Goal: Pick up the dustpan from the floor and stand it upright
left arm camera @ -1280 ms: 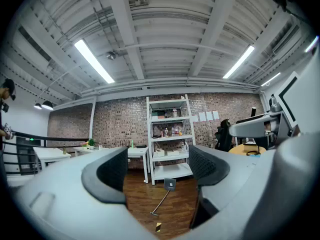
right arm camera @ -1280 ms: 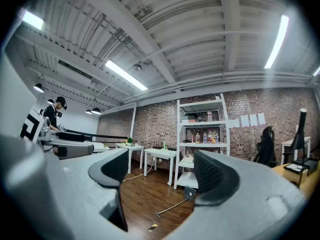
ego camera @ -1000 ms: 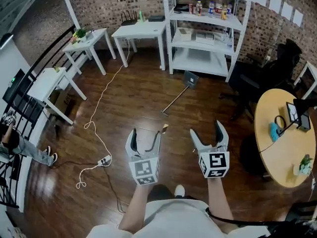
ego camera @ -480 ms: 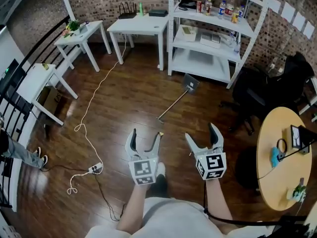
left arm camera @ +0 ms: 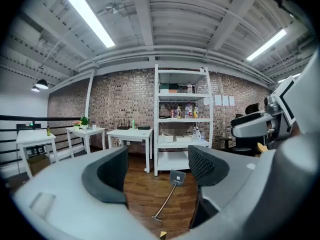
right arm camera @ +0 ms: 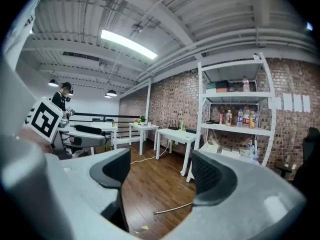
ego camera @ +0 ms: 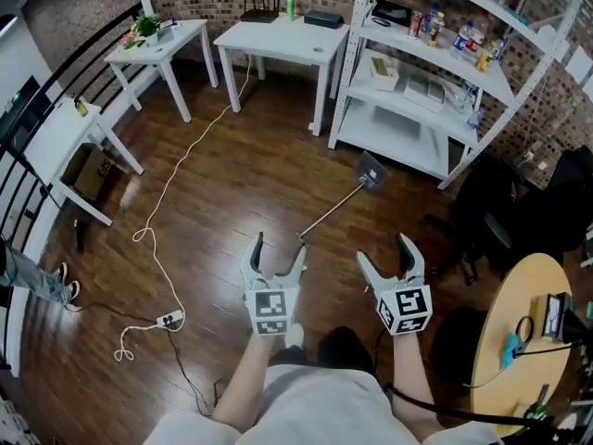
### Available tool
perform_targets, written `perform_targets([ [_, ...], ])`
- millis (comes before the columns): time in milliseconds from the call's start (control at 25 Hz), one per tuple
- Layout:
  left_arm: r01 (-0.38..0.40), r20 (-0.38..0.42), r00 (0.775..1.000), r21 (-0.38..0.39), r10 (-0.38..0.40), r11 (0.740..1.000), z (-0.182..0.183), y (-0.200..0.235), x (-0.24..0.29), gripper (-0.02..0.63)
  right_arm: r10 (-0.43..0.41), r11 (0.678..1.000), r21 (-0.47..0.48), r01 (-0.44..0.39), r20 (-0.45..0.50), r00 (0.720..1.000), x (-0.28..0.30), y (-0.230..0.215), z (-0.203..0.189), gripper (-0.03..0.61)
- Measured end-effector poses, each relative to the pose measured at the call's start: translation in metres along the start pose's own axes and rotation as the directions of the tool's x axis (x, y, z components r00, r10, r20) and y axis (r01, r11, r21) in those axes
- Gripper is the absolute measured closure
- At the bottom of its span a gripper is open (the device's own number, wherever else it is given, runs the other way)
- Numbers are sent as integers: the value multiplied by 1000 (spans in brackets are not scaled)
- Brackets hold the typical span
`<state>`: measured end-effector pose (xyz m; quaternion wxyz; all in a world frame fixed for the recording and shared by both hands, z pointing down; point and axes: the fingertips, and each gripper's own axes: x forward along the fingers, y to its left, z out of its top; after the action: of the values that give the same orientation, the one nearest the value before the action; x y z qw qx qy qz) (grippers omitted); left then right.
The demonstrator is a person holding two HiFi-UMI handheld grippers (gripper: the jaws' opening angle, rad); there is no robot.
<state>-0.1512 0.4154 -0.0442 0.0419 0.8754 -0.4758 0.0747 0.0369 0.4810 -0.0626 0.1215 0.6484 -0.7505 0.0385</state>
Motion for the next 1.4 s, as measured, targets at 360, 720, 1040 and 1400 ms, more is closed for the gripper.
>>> perform_targets([
  [360, -16, -159, 987, -45, 9, 999, -58, 10, 143, 207, 20, 999, -34, -27, -173, 985, 96, -152, -78, 212],
  [720, -63, -298, 954, -124, 23, 990, -119, -17, 290, 199, 248, 948, -109, -298, -330, 911, 235, -259, -149, 212],
  [1040, -45, -385, 923, -113, -2, 993, -192, -9, 346, 199, 405, 817, -186, -546, -489, 772, 321, -254, -223, 212],
  [1400, -64, -468, 884, -147, -12, 987, -318, 43, 387, 211, 483, 626, -229, -746, -637, 601, 423, -200, -336, 212],
])
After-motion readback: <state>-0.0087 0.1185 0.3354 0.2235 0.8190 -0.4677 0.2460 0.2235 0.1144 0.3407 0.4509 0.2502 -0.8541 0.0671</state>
